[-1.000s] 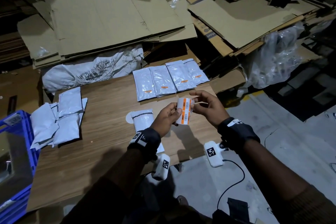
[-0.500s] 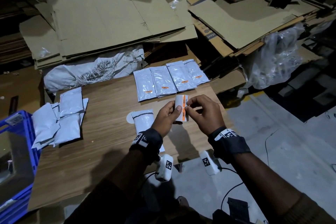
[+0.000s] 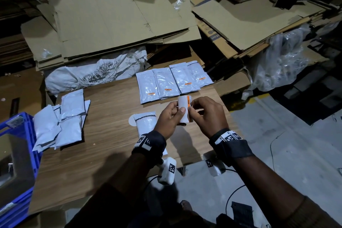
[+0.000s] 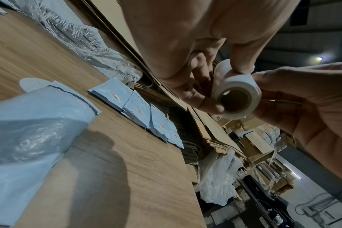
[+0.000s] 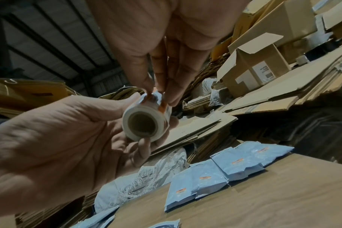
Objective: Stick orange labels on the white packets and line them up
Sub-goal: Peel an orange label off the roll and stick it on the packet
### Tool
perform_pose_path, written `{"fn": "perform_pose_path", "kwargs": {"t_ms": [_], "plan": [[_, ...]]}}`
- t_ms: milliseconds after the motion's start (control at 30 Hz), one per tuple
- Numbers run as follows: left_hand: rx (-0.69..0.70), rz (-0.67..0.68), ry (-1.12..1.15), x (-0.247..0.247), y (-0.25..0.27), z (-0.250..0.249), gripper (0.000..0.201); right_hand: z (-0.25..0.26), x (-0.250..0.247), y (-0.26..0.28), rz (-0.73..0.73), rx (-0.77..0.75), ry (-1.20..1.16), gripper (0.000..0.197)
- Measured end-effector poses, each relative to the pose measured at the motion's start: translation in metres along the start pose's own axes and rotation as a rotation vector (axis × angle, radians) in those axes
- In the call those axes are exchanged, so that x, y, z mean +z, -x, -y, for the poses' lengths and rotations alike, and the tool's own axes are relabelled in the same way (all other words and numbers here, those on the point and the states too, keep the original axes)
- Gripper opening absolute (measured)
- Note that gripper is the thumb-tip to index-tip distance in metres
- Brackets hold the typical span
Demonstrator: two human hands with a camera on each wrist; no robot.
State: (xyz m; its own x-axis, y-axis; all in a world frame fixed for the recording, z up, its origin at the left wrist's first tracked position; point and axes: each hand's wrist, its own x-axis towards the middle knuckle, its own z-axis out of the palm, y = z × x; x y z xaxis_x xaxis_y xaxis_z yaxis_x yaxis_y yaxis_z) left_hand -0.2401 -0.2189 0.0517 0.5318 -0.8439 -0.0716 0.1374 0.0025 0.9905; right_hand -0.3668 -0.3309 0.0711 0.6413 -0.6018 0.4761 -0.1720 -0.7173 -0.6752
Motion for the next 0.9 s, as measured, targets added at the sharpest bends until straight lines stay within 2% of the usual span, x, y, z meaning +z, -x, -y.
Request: {"fn": "perform_pose_path", "kwargs": {"t_ms": [400,567,700,900], "plan": [[0.045,-0.029,-0.034,0.003,-0.003,0.003,0.036,0.0,0.002,-0.001,0.007,-0.043,0.071,0.021],[0.044,-0.029,-0.04,0.004,-0.002,0.005,0.047,-0.002,0.001,0.0,-0.019,-0.044,0.075,0.012],[0.048,-0.03,-0.001,0.001,-0.003,0.007,0.048,-0.009,-0.006,-0.001,-0.024,-0.047,-0.027,0.007],[0.057,-0.023,-0.034,0.006,-0.004,0.004,0.047,-0.006,-0.009,-0.001,0.017,-0.051,-0.05,0.001]]}}
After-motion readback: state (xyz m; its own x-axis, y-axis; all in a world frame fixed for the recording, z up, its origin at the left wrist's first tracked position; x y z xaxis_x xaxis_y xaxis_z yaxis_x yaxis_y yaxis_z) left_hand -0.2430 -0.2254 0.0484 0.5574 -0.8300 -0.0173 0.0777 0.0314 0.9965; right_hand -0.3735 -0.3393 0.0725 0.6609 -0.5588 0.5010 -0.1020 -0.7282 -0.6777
